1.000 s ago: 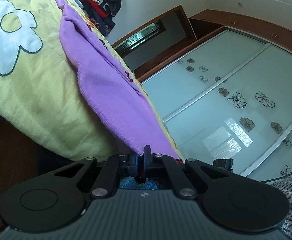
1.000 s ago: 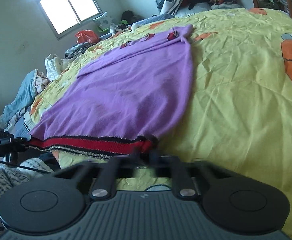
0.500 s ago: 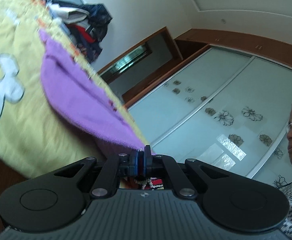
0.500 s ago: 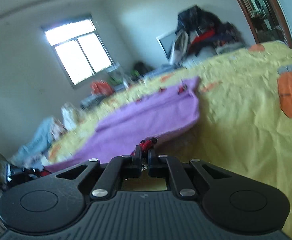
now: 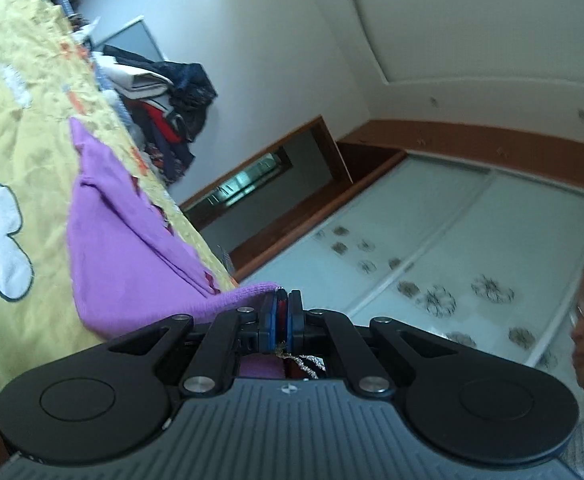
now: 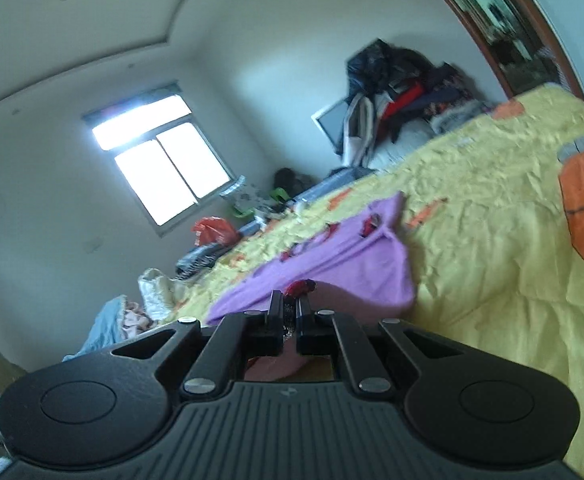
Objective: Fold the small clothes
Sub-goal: 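Lift the hem with both grippers and lay it over toward the collar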
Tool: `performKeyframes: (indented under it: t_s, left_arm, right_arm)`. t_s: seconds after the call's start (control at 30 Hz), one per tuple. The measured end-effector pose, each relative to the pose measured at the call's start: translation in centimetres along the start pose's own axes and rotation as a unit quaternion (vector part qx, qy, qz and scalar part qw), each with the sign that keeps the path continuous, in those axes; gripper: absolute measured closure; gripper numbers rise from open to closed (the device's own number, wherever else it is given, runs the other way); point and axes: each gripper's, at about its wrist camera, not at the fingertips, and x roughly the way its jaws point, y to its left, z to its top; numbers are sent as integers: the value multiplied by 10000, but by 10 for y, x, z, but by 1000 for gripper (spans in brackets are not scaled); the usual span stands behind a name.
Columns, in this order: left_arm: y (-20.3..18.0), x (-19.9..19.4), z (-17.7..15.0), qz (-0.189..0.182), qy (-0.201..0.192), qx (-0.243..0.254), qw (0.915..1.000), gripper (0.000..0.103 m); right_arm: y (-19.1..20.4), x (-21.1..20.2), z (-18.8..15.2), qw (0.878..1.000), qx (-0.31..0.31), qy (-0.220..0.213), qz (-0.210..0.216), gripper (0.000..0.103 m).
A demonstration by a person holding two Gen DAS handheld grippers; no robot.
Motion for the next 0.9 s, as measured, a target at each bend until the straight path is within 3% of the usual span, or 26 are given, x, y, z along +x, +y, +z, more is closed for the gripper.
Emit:
performKeyframes:
  t_s: [0.3, 0.47, 0.7, 0.8, 0.9]
  left_arm:
    - [18, 25, 41, 123, -362, -137, 9992, 100]
    - [27, 52, 77, 315, -422, -81, 9986, 100]
    - [58, 90, 127, 494, -503, -236, 9972, 103]
    - [69, 110, 136, 656, -119, -246, 9975, 103]
    - [64, 139, 138, 1254, 787, 449, 9880, 103]
  right_arm:
    - [9, 32, 37, 9986, -465, -225, 54, 98]
    - [2, 79, 74, 9981, -586, -209, 20, 98]
    - [-34, 165, 106, 9997, -125, 30, -200, 98]
    - [-49, 202, 104, 9989, -35, 282, -386, 98]
    - [-57, 221, 99, 9973, 14, 554, -475, 98]
